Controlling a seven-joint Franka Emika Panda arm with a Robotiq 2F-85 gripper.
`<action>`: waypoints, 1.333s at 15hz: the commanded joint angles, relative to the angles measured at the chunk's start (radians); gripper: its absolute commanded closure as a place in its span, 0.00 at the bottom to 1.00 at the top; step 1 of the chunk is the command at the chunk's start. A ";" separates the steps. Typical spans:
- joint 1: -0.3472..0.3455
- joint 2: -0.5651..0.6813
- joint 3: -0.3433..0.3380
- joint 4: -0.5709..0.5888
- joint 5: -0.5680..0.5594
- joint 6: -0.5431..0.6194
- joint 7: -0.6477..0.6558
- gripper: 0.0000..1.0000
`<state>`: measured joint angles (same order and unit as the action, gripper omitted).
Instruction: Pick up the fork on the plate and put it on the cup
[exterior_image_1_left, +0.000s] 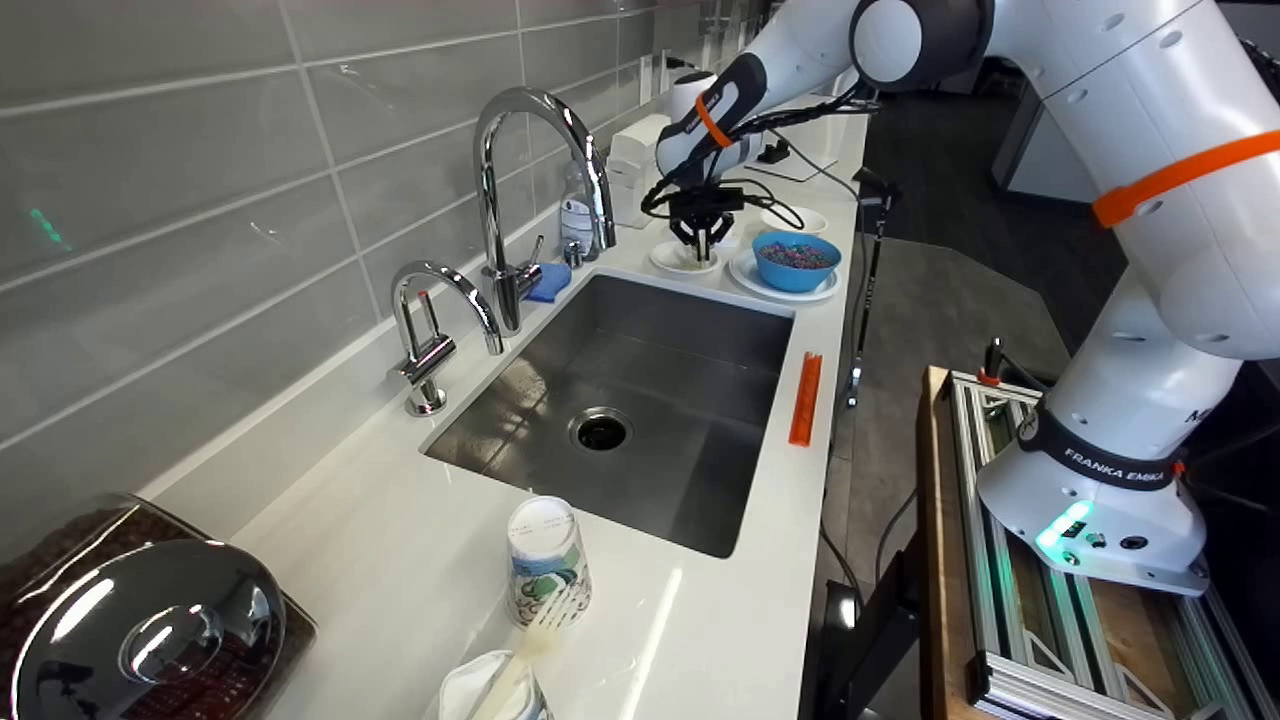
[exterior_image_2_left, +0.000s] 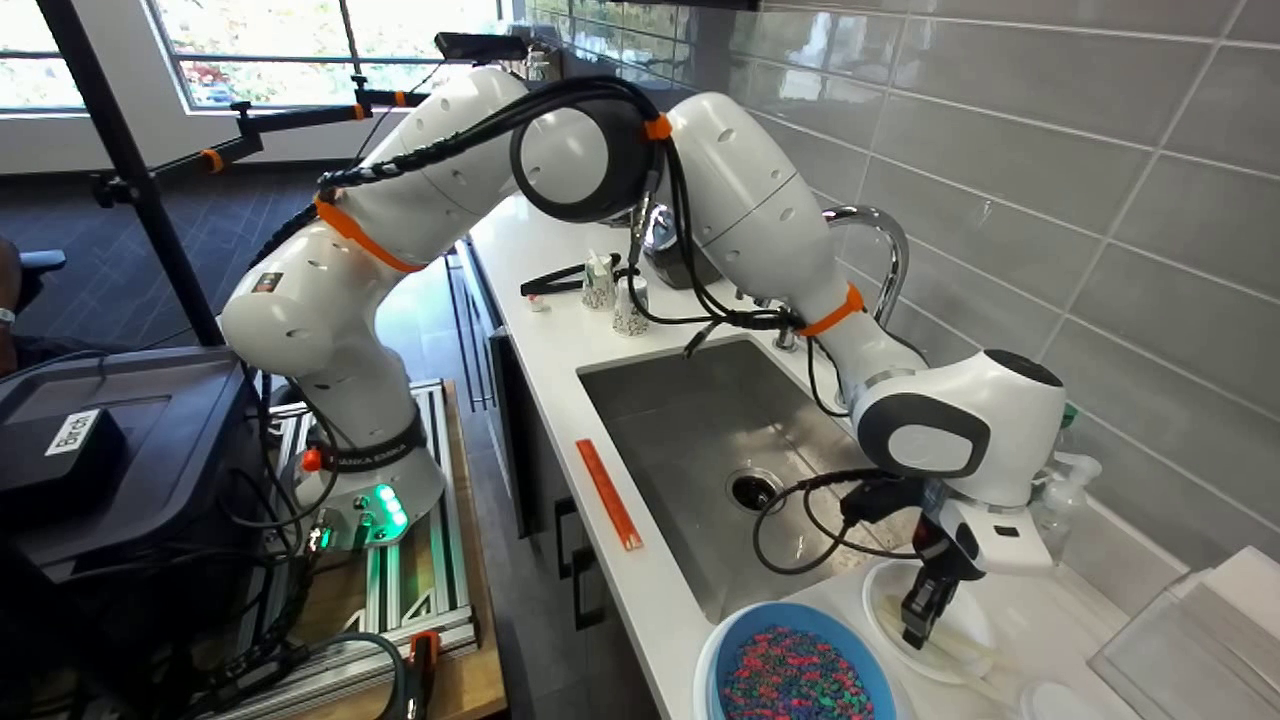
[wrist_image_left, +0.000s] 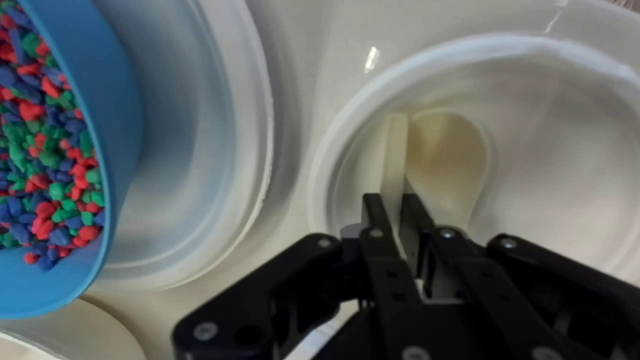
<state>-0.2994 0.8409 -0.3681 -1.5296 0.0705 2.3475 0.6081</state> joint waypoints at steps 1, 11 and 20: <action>0.002 0.021 -0.001 0.028 0.007 -0.036 0.012 0.74; -0.001 0.007 0.005 0.021 0.013 -0.029 0.004 0.97; 0.016 -0.105 -0.020 -0.046 -0.012 0.013 -0.010 0.97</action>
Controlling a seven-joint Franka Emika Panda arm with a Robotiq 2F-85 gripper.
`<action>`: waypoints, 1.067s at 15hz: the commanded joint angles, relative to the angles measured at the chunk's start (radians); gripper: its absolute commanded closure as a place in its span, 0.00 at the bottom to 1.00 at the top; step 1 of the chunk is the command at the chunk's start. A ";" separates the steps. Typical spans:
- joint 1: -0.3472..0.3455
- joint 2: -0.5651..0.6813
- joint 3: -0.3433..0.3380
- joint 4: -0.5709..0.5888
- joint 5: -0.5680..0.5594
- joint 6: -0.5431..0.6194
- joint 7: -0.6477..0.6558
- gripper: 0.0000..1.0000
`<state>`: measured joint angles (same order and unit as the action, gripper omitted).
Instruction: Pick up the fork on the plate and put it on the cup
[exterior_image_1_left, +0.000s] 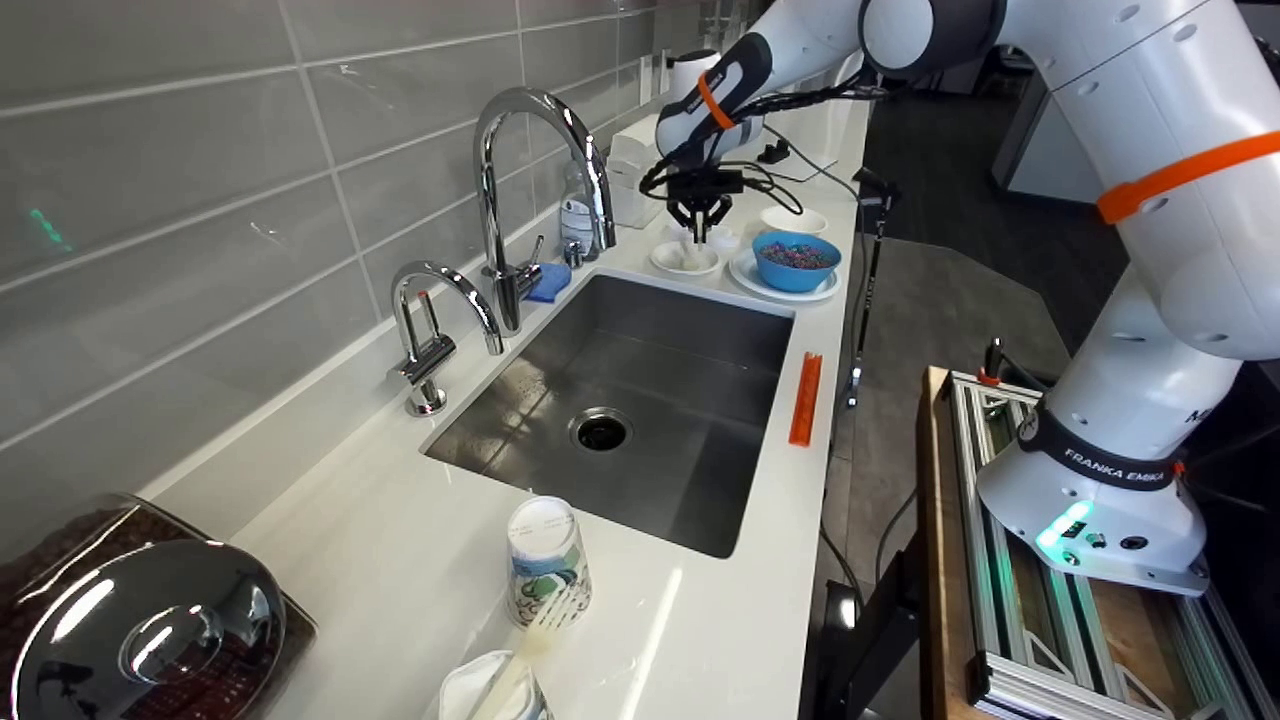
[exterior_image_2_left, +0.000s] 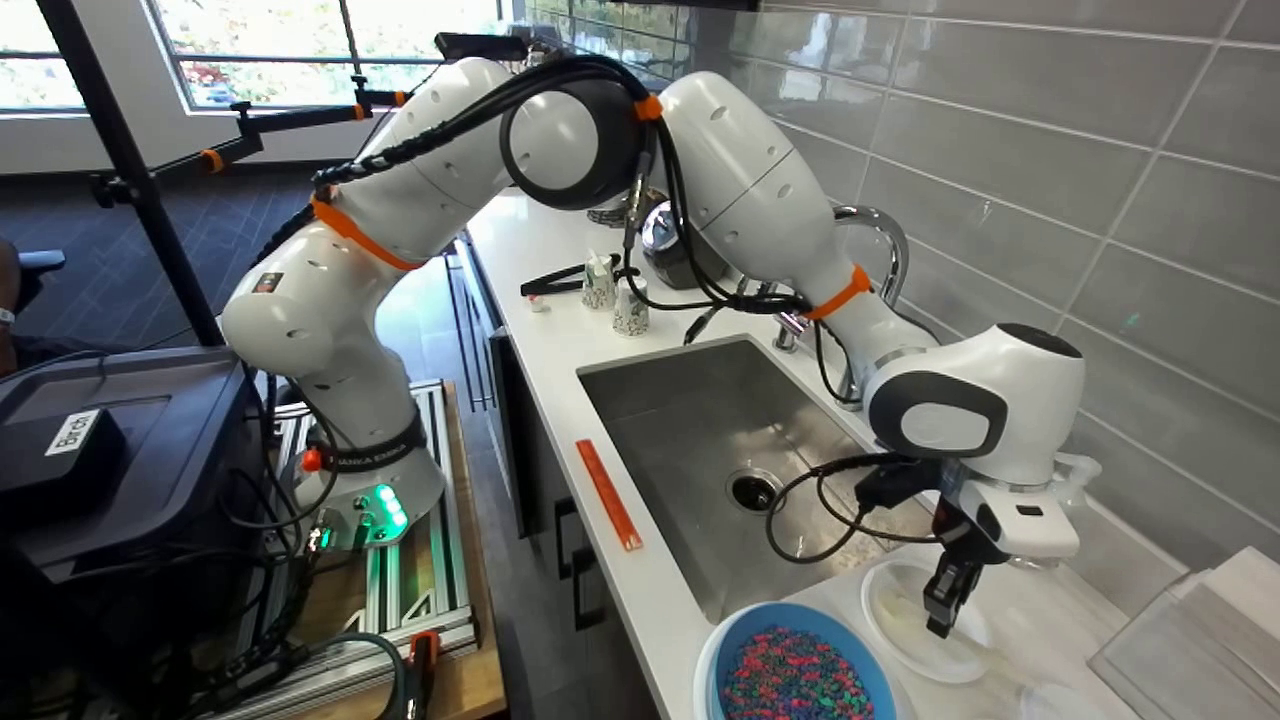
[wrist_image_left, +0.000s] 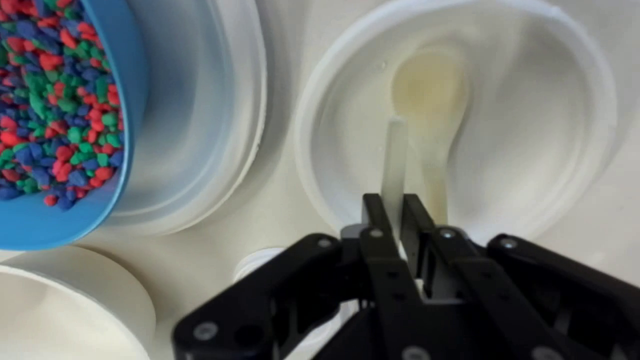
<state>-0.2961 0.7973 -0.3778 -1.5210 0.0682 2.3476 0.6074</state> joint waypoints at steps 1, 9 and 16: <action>0.017 -0.080 -0.011 -0.067 -0.016 0.018 -0.016 0.97; 0.100 -0.317 -0.030 -0.295 -0.193 0.156 -0.172 0.97; 0.115 -0.592 0.047 -0.557 -0.272 0.157 -0.460 0.97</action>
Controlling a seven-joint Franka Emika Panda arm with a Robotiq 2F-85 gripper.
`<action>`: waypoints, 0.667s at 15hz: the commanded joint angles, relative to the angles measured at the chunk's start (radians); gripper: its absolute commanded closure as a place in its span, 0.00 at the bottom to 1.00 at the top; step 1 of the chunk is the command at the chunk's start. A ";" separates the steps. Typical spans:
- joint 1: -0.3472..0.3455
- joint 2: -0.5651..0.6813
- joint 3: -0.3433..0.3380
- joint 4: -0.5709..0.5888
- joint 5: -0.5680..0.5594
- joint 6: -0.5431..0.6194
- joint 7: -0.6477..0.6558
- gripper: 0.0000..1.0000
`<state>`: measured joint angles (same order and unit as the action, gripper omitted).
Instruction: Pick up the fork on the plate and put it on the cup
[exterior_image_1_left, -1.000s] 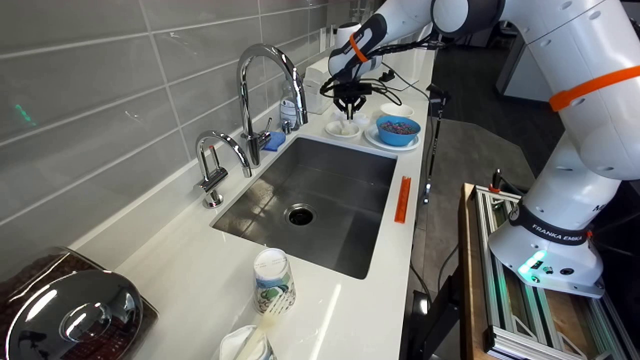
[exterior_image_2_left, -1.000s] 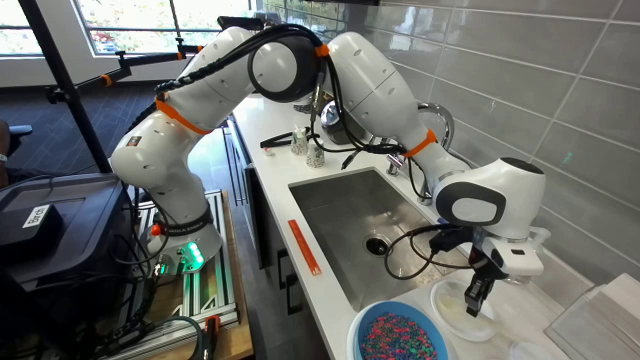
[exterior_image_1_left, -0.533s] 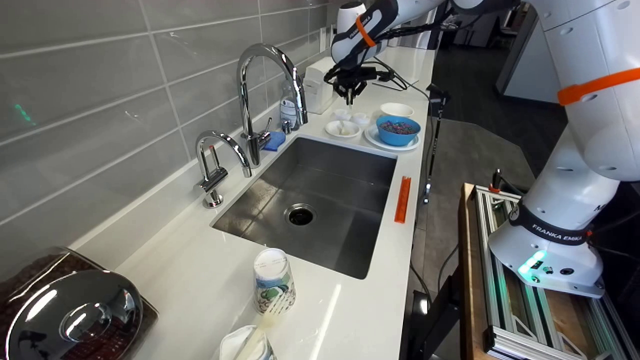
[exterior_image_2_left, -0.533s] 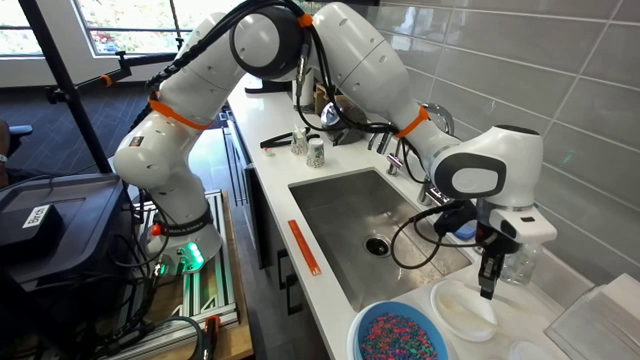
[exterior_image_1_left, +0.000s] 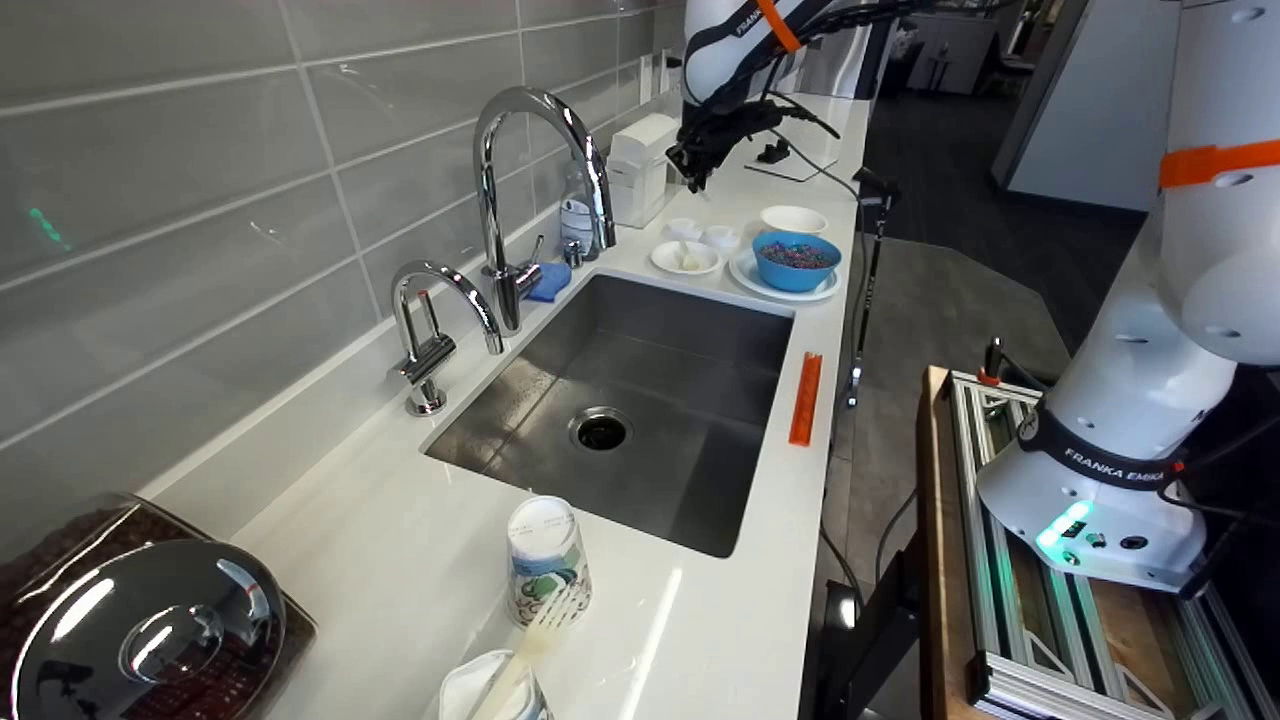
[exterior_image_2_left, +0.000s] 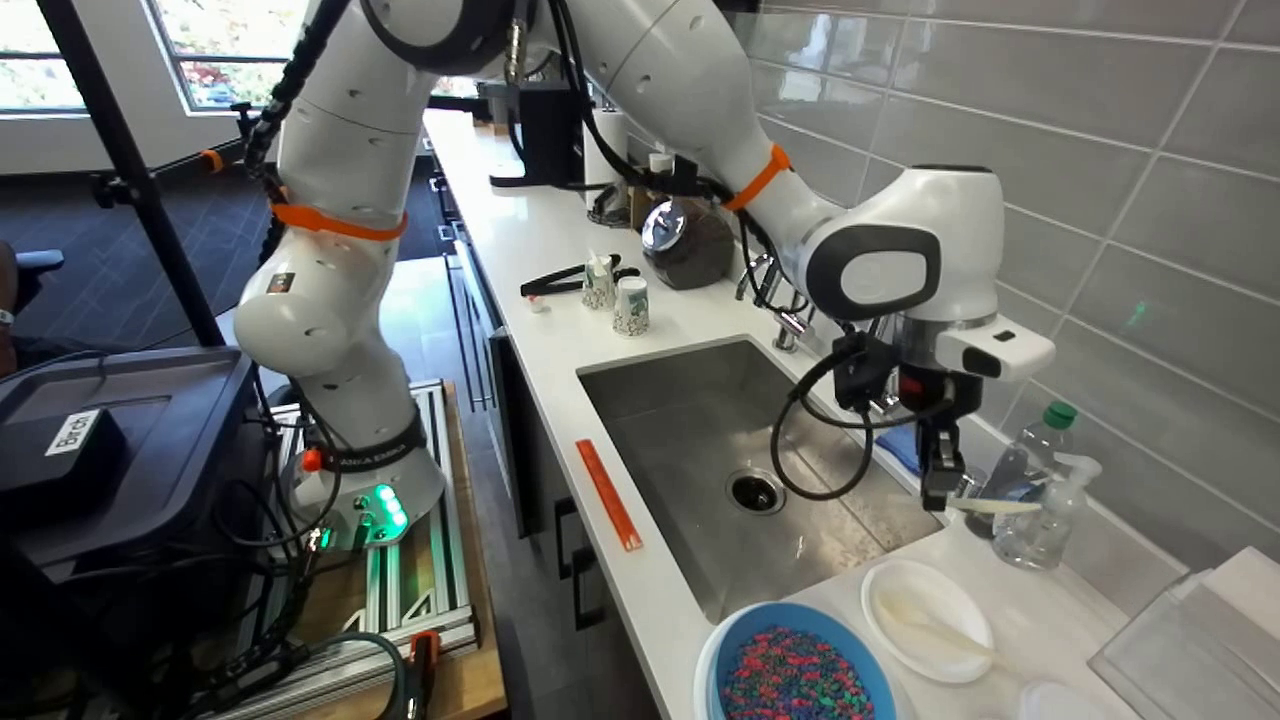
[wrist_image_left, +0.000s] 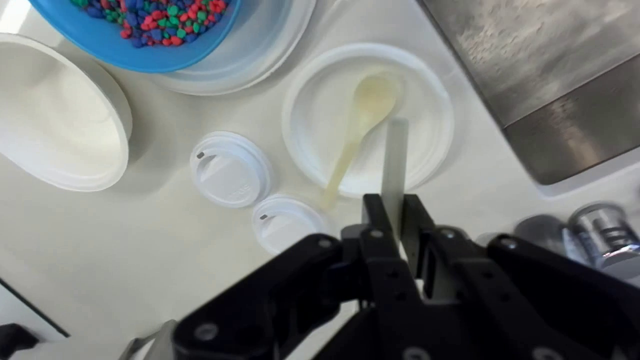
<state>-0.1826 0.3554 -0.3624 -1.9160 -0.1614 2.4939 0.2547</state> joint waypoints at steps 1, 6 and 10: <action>0.003 -0.187 0.044 -0.197 -0.053 -0.003 -0.144 0.97; 0.008 -0.339 0.120 -0.344 -0.052 -0.065 -0.331 0.97; 0.028 -0.417 0.179 -0.427 -0.040 -0.136 -0.457 0.97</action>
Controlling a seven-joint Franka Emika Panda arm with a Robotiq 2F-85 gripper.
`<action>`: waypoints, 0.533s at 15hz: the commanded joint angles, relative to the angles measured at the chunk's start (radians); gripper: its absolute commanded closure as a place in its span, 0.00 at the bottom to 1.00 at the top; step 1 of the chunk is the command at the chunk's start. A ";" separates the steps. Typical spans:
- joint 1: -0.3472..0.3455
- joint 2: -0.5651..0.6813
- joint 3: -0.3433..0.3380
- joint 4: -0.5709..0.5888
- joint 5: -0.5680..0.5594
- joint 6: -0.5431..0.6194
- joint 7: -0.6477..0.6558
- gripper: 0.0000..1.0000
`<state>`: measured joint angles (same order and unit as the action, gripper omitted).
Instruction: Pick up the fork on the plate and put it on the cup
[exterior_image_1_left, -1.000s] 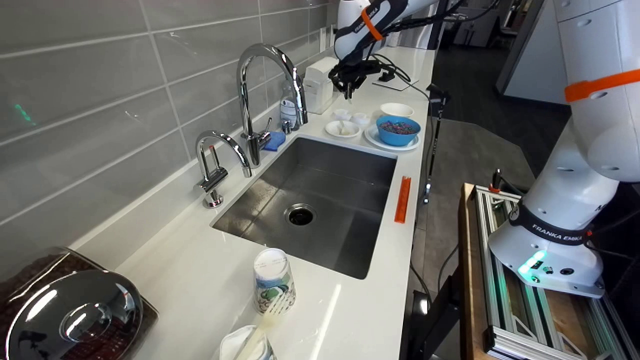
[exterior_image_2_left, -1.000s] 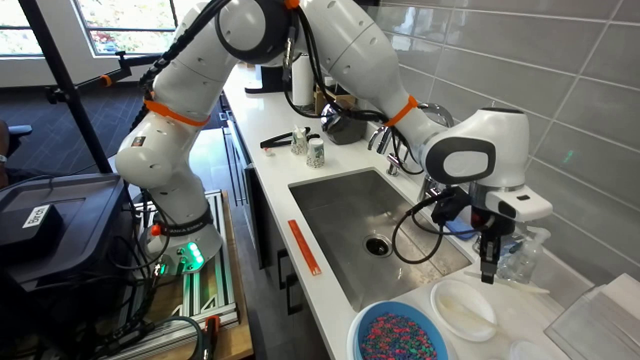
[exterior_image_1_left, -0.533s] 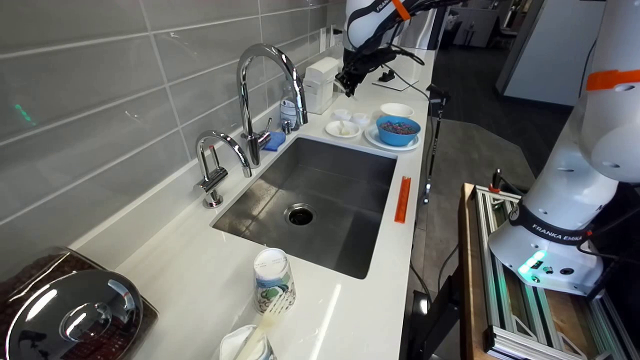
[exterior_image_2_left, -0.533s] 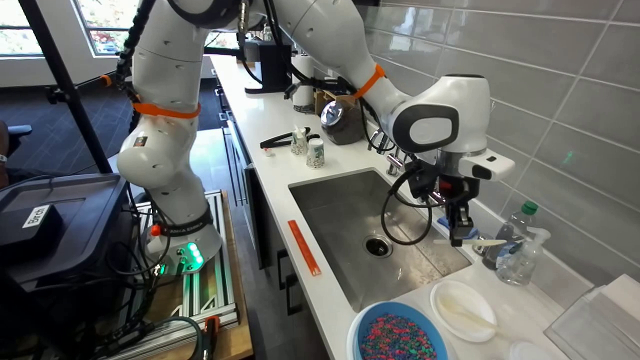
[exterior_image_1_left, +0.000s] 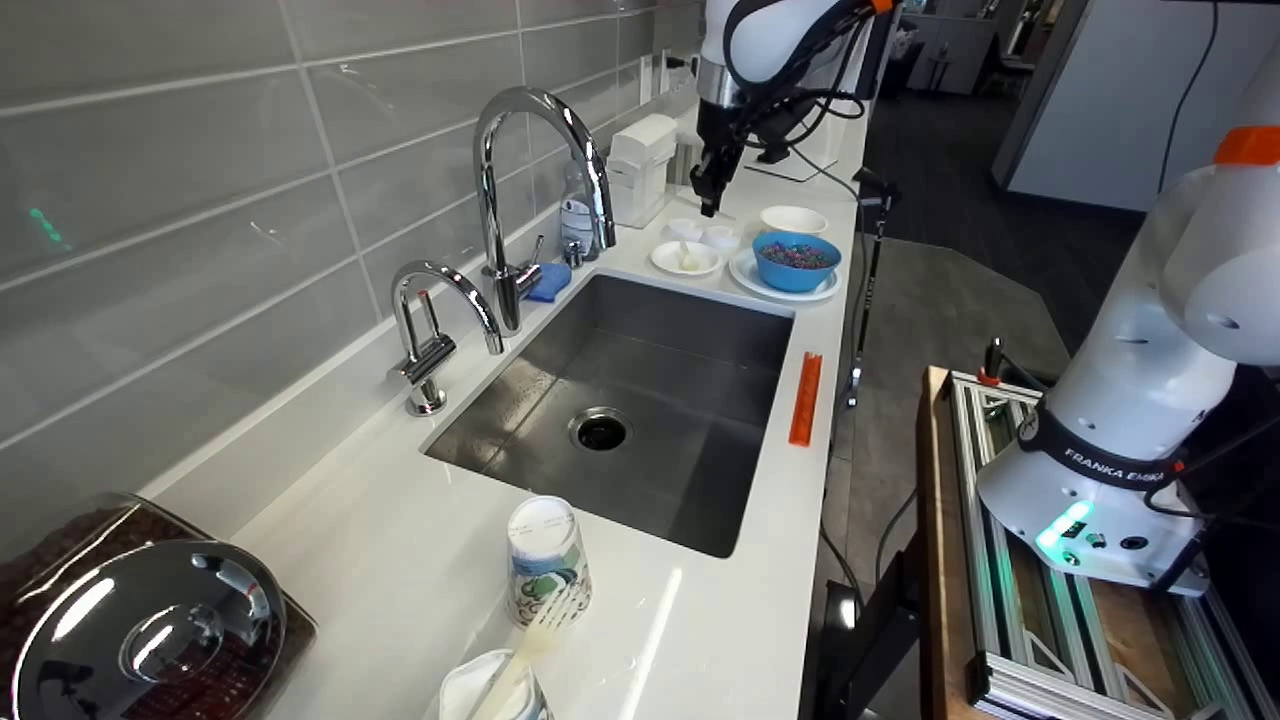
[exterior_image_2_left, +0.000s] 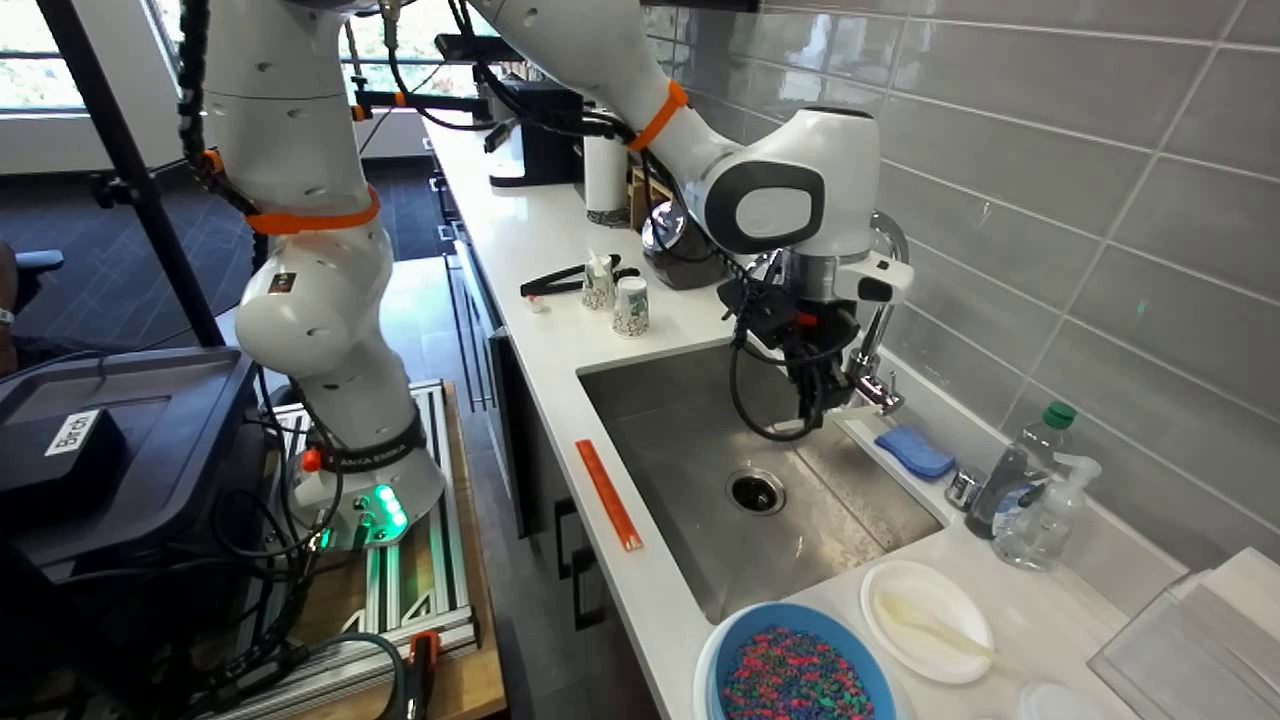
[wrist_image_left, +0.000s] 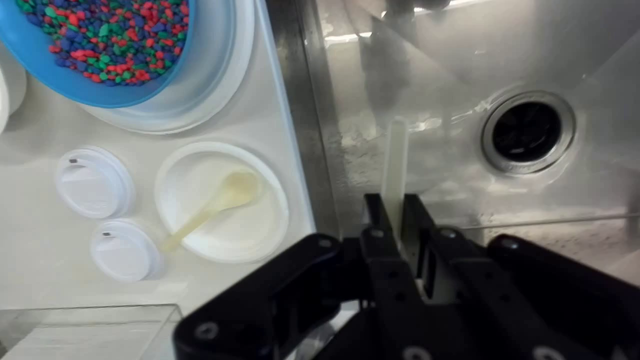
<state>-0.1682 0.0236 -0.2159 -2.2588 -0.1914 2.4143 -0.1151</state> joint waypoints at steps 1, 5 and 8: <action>0.022 -0.096 0.047 -0.094 -0.011 -0.081 -0.116 0.97; 0.060 -0.142 0.097 -0.123 -0.021 -0.149 -0.203 0.97; 0.090 -0.157 0.130 -0.125 -0.024 -0.170 -0.231 0.97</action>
<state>-0.1036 -0.0945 -0.1078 -2.3604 -0.1917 2.2797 -0.3091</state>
